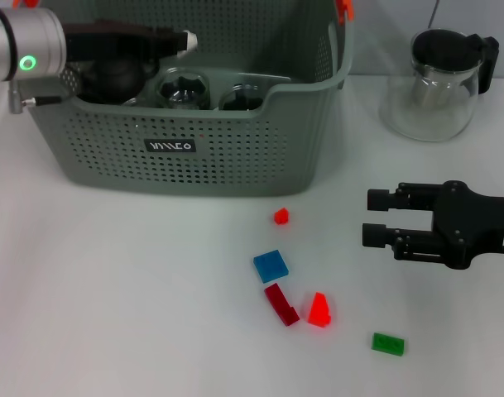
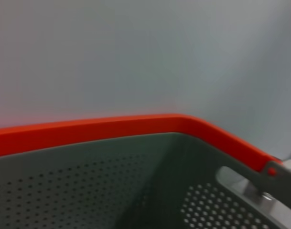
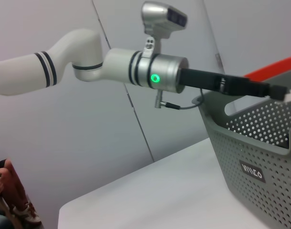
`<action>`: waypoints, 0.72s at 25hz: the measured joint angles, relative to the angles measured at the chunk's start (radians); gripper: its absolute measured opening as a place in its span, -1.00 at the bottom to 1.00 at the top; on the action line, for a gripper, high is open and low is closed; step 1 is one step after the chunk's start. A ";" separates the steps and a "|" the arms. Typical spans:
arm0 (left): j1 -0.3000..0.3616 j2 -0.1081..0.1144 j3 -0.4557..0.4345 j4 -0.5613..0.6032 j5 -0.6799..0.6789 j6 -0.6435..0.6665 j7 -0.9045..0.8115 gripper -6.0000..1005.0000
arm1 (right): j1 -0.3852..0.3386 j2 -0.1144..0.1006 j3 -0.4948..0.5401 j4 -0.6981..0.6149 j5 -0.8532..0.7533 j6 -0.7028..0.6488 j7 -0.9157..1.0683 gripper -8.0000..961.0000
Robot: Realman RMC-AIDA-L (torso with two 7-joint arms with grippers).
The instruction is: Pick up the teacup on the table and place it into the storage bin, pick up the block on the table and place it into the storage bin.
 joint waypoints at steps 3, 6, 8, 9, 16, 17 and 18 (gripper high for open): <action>0.014 -0.020 0.003 0.047 0.003 -0.011 -0.011 -0.53 | 0.000 0.001 0.002 0.000 -0.002 0.000 0.001 0.37; 0.044 -0.024 -0.010 0.091 -0.036 0.021 -0.017 -0.37 | -0.002 0.001 0.004 0.000 -0.002 0.000 0.002 0.37; 0.082 -0.025 -0.032 0.125 -0.089 0.080 -0.008 -0.26 | -0.005 0.001 0.004 0.000 -0.002 -0.002 0.001 0.37; 0.107 -0.025 -0.047 0.138 -0.124 0.141 0.020 -0.21 | -0.007 0.001 0.004 0.000 -0.001 -0.003 0.001 0.37; 0.311 -0.071 -0.199 0.129 -0.217 0.533 0.405 0.29 | -0.001 -0.003 0.010 0.000 -0.001 0.000 0.007 0.37; 0.340 -0.082 -0.206 0.123 -0.213 0.565 0.477 0.34 | 0.001 -0.003 0.011 0.000 -0.002 0.000 0.008 0.37; 0.380 -0.100 -0.208 0.113 -0.207 0.595 0.568 0.38 | 0.002 -0.004 0.011 0.000 -0.002 0.001 0.008 0.37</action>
